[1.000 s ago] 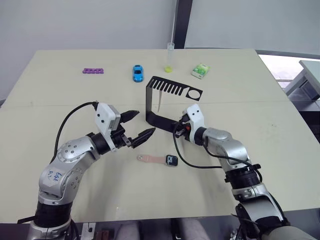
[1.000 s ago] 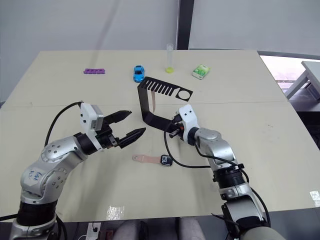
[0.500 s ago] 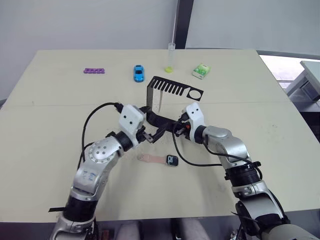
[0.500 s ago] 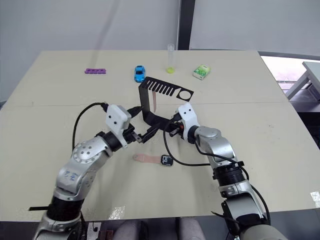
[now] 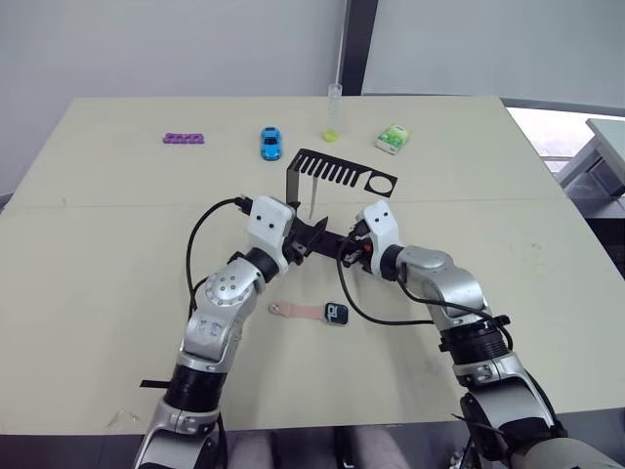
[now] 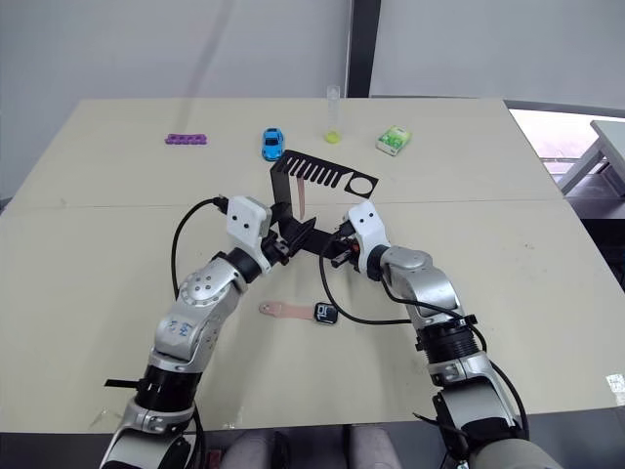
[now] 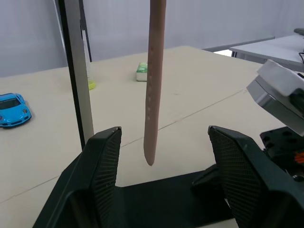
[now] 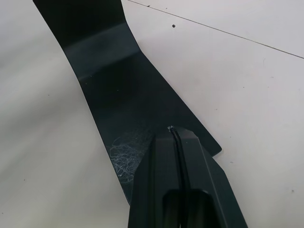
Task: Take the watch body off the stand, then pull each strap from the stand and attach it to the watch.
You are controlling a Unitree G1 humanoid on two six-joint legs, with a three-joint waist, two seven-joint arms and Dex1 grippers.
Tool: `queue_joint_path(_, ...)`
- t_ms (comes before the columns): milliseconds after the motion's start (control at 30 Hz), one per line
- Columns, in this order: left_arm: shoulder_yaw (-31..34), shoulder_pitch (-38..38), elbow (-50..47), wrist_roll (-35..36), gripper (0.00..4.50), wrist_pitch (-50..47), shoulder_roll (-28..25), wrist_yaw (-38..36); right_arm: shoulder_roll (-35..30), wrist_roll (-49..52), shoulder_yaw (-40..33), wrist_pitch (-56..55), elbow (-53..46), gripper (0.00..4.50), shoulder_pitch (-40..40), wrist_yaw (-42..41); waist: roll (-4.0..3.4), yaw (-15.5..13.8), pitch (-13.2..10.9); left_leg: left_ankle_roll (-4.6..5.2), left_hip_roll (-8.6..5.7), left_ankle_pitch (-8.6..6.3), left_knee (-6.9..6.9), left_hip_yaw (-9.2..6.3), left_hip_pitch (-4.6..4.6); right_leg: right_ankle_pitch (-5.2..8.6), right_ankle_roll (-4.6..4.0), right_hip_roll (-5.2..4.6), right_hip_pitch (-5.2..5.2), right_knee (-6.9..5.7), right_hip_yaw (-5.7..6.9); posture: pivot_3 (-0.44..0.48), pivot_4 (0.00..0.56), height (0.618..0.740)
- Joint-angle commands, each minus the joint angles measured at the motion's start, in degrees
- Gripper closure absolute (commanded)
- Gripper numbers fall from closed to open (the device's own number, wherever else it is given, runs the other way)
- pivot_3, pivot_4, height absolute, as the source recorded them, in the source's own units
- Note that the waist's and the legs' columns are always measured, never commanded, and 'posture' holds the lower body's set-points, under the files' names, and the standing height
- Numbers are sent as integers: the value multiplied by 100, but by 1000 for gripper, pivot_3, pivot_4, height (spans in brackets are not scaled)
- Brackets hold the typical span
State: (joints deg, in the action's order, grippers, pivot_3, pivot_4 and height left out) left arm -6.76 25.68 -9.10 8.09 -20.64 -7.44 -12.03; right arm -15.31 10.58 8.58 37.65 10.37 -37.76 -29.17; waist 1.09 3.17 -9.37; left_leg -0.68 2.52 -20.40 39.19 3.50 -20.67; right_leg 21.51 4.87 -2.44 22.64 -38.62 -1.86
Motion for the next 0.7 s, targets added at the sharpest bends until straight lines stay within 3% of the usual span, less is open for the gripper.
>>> queue_joint_path(33,2,239,147,-173,1338,296,113,93,5,-75,36,65,66,4500,-12,-30,0,5,0,0,0,0,0,0,0,0,0,0,0,1,0,0,150,740)
queue_joint_path(367,73,577,825,-572,1338,636,352,448,9,-91,1,31,103,4500,-91,-47,0,0,0,-1,0,1,0,1,0,0,0,0,1,0,0,0,150,740)
queue_joint_path(467,60,608,875,-556,2190,691,394,397,-5,-97,6,26,82,4500,-77,-53,0,2,0,-1,1,1,-1,1,0,0,0,-1,1,1,0,0,150,740)
queue_joint_path(600,70,639,848,-504,4204,698,411,326,-34,-106,2,18,120,4500,-108,-73,0,0,0,-1,1,1,-1,1,0,0,0,-1,1,1,1,0,150,740)
queue_joint_path(633,68,632,831,-504,4452,695,408,314,-34,-106,-2,22,125,4500,-114,-70,0,0,0,-1,1,1,-1,1,0,0,0,-1,1,1,1,0,150,740)
queue_joint_path(700,69,617,792,-497,4452,683,398,291,-25,-106,-7,24,143,4500,-122,-58,0,1,0,-1,1,1,-1,1,0,0,0,-1,1,1,1,0,150,740)
